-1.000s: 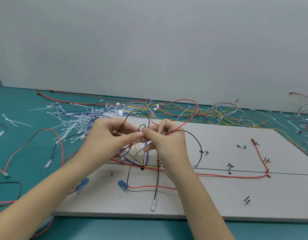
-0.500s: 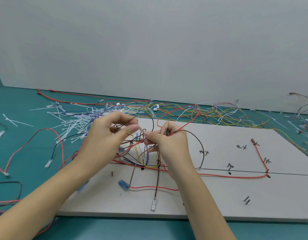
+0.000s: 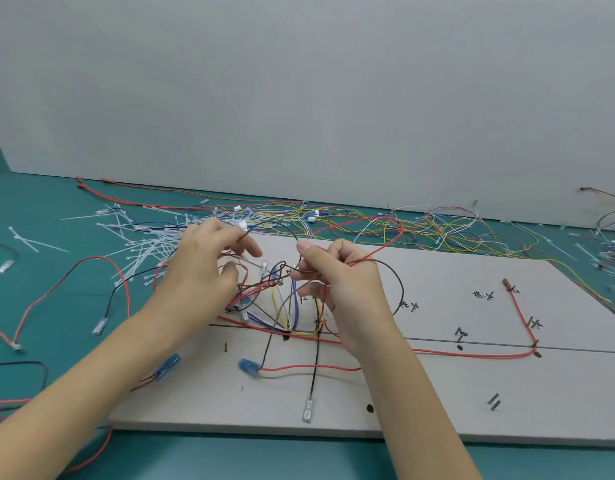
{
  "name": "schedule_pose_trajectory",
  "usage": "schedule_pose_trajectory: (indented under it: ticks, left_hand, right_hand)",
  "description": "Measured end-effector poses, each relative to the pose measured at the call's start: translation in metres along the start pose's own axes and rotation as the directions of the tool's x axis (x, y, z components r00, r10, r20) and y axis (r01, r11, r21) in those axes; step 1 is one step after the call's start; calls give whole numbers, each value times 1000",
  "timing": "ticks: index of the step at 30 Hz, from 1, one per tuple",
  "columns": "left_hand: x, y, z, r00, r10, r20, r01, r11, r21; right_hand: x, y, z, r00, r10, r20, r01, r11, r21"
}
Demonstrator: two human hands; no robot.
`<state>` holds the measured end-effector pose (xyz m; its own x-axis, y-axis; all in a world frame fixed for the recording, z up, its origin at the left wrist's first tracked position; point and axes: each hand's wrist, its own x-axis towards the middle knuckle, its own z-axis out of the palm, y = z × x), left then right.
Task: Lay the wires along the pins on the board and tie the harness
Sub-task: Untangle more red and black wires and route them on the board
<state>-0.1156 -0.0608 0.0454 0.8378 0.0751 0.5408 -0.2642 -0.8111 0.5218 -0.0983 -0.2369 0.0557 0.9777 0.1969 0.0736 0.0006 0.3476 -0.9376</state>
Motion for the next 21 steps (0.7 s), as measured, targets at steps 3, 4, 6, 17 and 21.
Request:
schedule_pose_trajectory:
  ticks: [3,4,6,17,21]
  left_hand:
    - [-1,14,-6,983,-29,181,93,930,-355]
    - [-2,18,-8,968,-4,251,127,870,-477]
    - [-4,21,-7,949,63,310,138,799,-586]
    - [-10,23,8,945,117,307,111,767,-632]
    - [-5,25,1,931,82,354,218,654,-724]
  right_hand:
    - [0,-3,-1,998,14,66,-17,998,54]
    - [0,-3,0,996,14,83,-19,998,64]
    - [-1,-3,0,994,10,107,-18,997,70]
    - [-1,-6,4,992,-33,123,20,995,98]
    - [2,-10,-2,995,-42,85,27,984,174]
